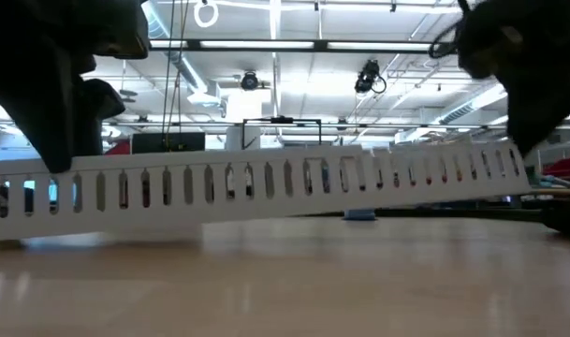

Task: Ziptie cables
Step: Close the white cable duct

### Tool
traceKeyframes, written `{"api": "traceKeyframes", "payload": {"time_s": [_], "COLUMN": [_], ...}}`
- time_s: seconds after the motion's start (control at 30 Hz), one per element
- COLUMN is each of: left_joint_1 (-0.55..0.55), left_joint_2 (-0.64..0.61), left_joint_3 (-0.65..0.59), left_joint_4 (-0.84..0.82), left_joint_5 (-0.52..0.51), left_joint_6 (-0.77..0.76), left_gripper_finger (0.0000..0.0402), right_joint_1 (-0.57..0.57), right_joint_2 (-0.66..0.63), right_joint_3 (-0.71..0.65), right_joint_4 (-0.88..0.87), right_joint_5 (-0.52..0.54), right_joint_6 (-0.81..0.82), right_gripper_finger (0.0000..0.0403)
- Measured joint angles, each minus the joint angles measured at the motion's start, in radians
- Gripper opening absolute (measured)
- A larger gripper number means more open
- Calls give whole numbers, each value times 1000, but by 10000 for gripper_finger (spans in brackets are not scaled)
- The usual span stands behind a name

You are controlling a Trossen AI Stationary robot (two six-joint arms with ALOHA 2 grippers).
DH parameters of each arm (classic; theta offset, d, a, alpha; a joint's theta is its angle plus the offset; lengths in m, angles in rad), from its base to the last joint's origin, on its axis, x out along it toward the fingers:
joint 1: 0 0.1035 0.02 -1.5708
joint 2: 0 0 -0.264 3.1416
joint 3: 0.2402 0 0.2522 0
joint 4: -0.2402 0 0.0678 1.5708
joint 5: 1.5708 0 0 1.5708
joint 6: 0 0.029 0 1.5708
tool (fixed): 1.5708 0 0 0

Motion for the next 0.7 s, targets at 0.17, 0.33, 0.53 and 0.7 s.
{"api": "traceKeyframes", "payload": {"time_s": [0.17,0.33,0.53,0.7], "left_joint_1": [-3,-4,-5,-6], "left_joint_2": [-1,-4,-2,0], "left_joint_3": [-2,-1,-1,-2], "left_joint_4": [-11,-37,-33,-39], "left_joint_5": [38,78,94,114], "left_joint_6": [4,-9,-9,-4], "left_gripper_finger": [241,241,241,241], "right_joint_1": [-26,-44,-54,-58], "right_joint_2": [-61,-75,-35,50], "right_joint_3": [23,23,12,9], "right_joint_4": [47,68,79,135], "right_joint_5": [113,82,19,-97], "right_joint_6": [-101,-142,-143,-184], "right_gripper_finger": [0,0,0,0]}}
